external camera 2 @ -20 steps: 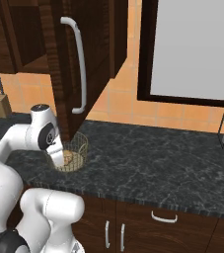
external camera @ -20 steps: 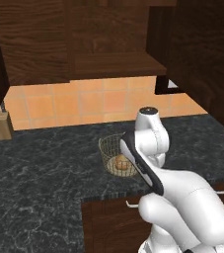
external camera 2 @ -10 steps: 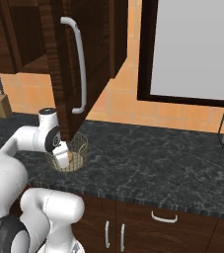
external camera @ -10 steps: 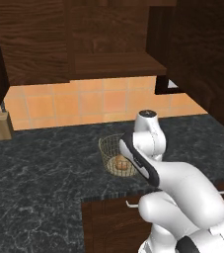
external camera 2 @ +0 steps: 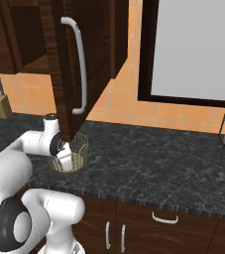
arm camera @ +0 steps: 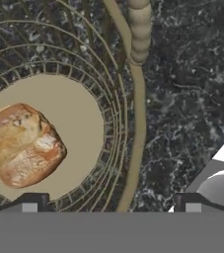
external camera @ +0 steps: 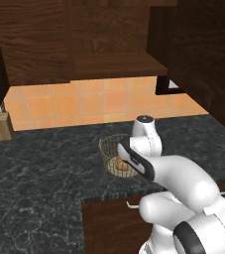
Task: Open the cabinet, pick up the bread from the cabinet and place it in the basket. Then move the basket to the dining counter.
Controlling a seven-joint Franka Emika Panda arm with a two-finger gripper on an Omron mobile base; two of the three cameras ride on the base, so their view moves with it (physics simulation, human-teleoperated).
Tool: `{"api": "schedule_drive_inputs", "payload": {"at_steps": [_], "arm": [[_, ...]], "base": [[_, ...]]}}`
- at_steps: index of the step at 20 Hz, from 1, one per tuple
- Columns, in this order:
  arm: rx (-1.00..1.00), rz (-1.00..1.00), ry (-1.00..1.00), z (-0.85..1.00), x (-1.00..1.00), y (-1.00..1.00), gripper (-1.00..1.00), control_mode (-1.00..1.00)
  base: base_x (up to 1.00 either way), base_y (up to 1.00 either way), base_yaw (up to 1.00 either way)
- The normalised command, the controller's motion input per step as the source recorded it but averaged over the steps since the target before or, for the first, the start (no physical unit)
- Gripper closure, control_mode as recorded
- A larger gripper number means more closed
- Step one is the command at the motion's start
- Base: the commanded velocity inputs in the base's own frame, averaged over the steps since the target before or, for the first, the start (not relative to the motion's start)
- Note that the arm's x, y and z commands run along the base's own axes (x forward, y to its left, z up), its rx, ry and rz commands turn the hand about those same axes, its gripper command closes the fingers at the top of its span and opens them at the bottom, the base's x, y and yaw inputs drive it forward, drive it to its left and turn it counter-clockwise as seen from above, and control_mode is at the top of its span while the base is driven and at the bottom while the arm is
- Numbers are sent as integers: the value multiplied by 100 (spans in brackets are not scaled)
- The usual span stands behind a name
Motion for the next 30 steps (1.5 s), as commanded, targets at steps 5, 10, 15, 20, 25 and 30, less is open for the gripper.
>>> {"api": "schedule_drive_inputs", "payload": {"at_steps": [5, 10, 15, 20, 25, 30], "arm": [[0, 0, 0, -24, 35, 5, -100, -100], [0, 0, 1, -32, 36, 10, -100, -100], [0, -1, 4, -47, 35, 21, 100, -100], [0, 0, 4, -31, 7, 10, 100, -100], [0, -1, -8, 1, -55, 0, 100, -100], [0, -3, -27, 35, -72, 1, 100, -100]], "base": [[0, 0, 0], [0, 0, 0], [0, 0, 0], [0, 0, 0], [0, 0, 0], [0, 0, 0]]}}
